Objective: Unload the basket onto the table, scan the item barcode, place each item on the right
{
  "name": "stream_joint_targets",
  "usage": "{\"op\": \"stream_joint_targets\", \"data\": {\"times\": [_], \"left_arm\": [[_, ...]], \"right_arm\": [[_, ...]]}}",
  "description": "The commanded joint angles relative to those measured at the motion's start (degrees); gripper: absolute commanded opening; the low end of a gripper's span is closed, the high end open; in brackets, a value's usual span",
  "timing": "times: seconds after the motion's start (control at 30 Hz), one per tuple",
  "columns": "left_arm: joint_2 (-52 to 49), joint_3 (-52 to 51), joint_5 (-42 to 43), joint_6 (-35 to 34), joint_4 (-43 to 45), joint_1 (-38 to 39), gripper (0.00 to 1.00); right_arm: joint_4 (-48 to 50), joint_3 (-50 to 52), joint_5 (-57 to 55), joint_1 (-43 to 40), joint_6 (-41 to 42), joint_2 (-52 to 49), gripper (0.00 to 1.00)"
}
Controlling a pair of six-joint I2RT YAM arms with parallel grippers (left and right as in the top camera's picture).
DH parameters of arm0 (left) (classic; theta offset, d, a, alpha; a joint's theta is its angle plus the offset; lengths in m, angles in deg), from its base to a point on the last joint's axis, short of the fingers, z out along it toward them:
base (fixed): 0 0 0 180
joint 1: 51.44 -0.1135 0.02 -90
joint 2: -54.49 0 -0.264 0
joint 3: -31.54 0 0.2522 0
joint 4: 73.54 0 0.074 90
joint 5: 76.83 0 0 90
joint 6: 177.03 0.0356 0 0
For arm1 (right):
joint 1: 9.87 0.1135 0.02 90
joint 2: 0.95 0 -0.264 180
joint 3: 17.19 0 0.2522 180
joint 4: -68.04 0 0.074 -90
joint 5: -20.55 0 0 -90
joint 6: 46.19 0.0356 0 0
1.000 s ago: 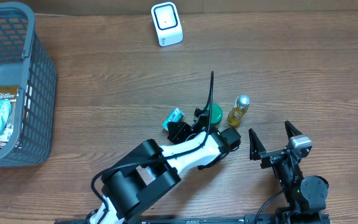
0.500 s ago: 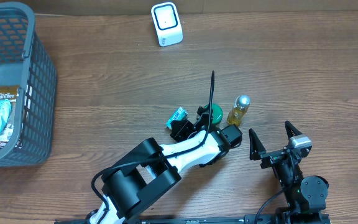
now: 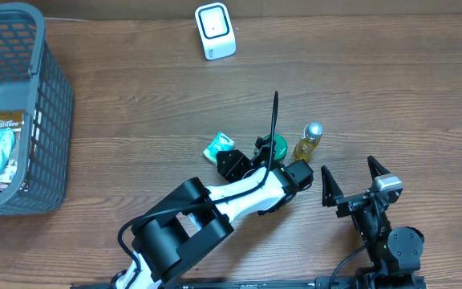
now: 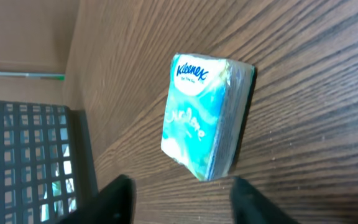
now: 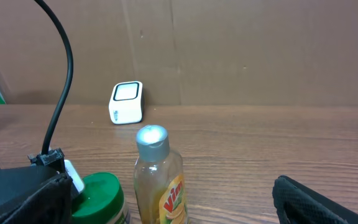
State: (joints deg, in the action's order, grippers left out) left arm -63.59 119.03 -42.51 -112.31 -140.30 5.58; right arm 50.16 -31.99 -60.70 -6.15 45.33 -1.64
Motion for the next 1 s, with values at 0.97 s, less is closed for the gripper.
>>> {"op": "stream_joint_targets", "data": {"times": [0.97], "left_arm": [[24.3, 45.6, 33.7, 13.2, -9.4, -65.0, 1.00]], "right_arm": [[0.2, 0.6, -0.1, -0.4, 0.0, 0.3, 1.00]]}}
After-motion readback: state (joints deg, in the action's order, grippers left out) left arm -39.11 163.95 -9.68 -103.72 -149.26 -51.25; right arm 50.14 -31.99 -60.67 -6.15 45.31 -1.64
